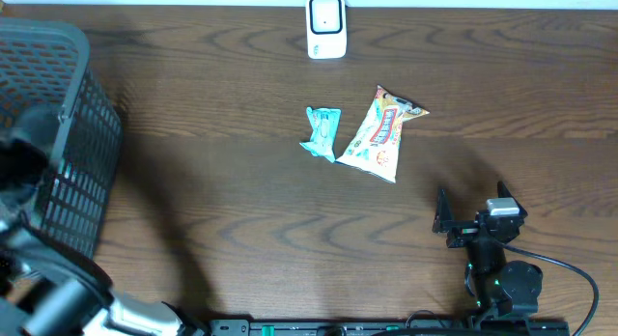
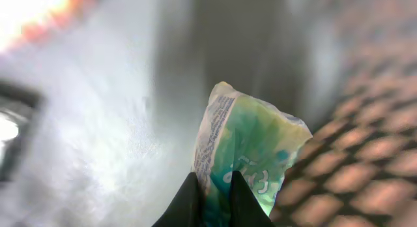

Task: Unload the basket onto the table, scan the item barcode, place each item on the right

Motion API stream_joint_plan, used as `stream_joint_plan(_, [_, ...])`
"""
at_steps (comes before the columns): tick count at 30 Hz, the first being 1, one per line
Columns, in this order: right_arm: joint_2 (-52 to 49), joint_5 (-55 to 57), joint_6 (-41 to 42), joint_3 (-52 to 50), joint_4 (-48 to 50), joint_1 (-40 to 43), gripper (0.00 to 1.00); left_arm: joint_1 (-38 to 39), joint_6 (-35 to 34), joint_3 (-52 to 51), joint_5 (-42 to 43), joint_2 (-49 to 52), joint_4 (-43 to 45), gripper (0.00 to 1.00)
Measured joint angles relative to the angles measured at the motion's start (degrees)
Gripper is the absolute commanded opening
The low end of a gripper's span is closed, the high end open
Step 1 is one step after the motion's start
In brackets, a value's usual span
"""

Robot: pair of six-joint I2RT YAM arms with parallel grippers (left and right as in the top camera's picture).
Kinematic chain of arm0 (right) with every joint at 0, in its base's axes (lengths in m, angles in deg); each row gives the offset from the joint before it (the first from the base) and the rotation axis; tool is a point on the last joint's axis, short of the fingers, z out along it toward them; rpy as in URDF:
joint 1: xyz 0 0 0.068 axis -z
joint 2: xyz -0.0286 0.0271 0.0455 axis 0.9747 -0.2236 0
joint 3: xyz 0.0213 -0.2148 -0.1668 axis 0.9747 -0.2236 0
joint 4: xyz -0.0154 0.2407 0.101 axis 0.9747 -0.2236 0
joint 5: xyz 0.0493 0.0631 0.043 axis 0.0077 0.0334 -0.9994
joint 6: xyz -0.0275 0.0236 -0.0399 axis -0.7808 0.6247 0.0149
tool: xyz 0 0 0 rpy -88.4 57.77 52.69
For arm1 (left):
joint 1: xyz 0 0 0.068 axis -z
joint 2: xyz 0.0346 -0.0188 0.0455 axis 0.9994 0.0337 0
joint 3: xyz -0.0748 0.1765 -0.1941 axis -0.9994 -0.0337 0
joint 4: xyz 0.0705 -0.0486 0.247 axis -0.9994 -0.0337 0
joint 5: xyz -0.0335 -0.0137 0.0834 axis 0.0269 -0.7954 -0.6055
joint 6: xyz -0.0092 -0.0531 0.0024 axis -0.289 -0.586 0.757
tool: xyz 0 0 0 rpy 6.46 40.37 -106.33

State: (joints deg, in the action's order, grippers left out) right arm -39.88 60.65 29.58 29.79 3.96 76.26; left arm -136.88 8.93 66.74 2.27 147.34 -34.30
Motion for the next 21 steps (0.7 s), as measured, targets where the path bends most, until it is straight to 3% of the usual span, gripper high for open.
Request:
stream_joint_plan(5, [0.0,0.0,0.0,0.0,0.0,0.0,0.99,0.0,-8.8,2.0,0.0,-13.5,6.4,0.07])
stream_joint_plan(13, [0.0,0.0,0.0,0.0,0.0,0.0,0.99,2.0,-31.2,2.7,0.5,-30.2,13.6,0.07])
stream_joint_plan(16, [0.0,0.0,0.0,0.0,0.0,0.0,0.99,8.1,-35.4,2.8,2.3,-32.2,15.6,0.07])
stream_joint_plan(21, [0.0,0.0,0.0,0.0,0.0,0.0,0.99,24.6,-38.1,2.8,4.4,-30.4,15.1,0.07])
